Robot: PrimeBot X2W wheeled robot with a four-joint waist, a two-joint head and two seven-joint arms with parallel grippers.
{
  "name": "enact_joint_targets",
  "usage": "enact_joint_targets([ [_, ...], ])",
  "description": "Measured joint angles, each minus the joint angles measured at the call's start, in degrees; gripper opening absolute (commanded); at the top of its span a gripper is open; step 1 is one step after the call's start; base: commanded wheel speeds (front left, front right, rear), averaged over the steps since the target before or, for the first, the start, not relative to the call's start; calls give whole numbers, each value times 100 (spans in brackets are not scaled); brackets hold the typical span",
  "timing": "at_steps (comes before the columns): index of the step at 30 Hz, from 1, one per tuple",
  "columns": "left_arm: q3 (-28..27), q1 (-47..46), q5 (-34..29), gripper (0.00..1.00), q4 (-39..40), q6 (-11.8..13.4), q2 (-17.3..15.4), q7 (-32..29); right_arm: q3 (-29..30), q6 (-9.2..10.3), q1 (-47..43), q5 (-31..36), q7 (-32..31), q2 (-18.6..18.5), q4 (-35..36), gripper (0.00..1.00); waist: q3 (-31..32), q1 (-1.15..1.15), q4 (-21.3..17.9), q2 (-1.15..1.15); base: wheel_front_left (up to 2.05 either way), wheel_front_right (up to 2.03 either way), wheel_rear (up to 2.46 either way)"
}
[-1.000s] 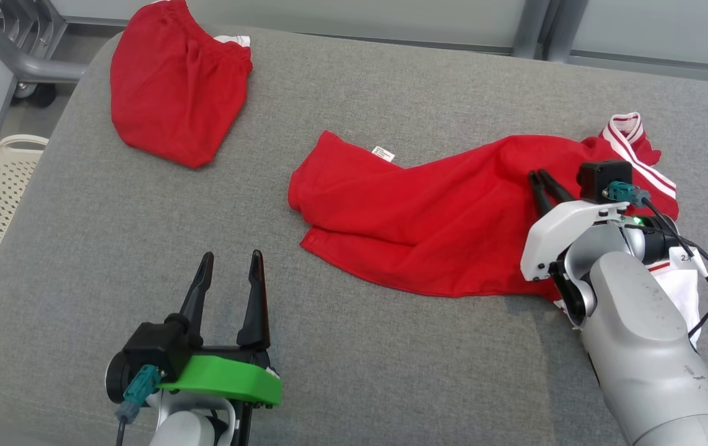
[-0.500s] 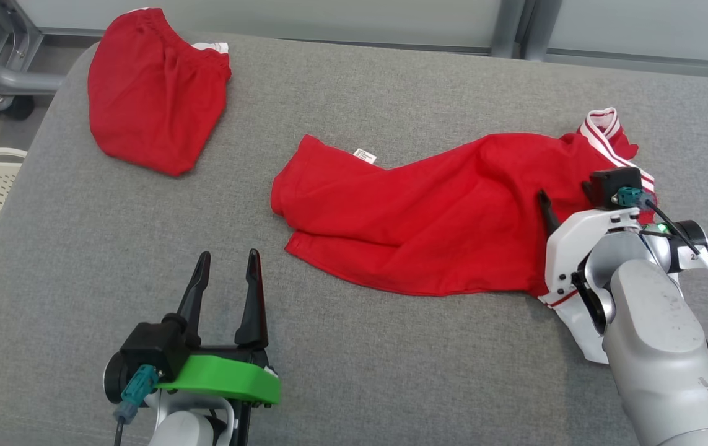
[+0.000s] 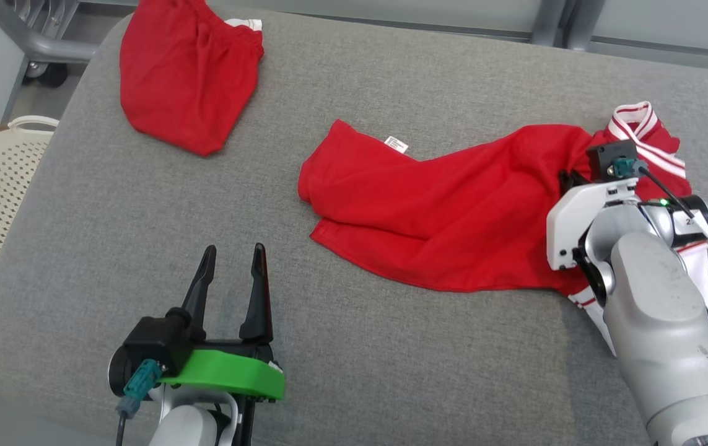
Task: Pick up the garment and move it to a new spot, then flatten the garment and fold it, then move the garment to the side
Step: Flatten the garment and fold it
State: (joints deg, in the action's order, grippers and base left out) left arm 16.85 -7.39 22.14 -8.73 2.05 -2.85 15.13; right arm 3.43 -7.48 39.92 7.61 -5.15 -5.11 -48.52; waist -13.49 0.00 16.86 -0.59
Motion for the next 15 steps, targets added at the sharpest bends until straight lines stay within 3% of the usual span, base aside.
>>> enact_joint_targets([
  [15, 69, -37, 58, 100, 20, 31, 0, 0, 282, -1, 647, 187, 398, 164, -470, 0, -82, 0, 81, 0, 0, 0, 0],
])
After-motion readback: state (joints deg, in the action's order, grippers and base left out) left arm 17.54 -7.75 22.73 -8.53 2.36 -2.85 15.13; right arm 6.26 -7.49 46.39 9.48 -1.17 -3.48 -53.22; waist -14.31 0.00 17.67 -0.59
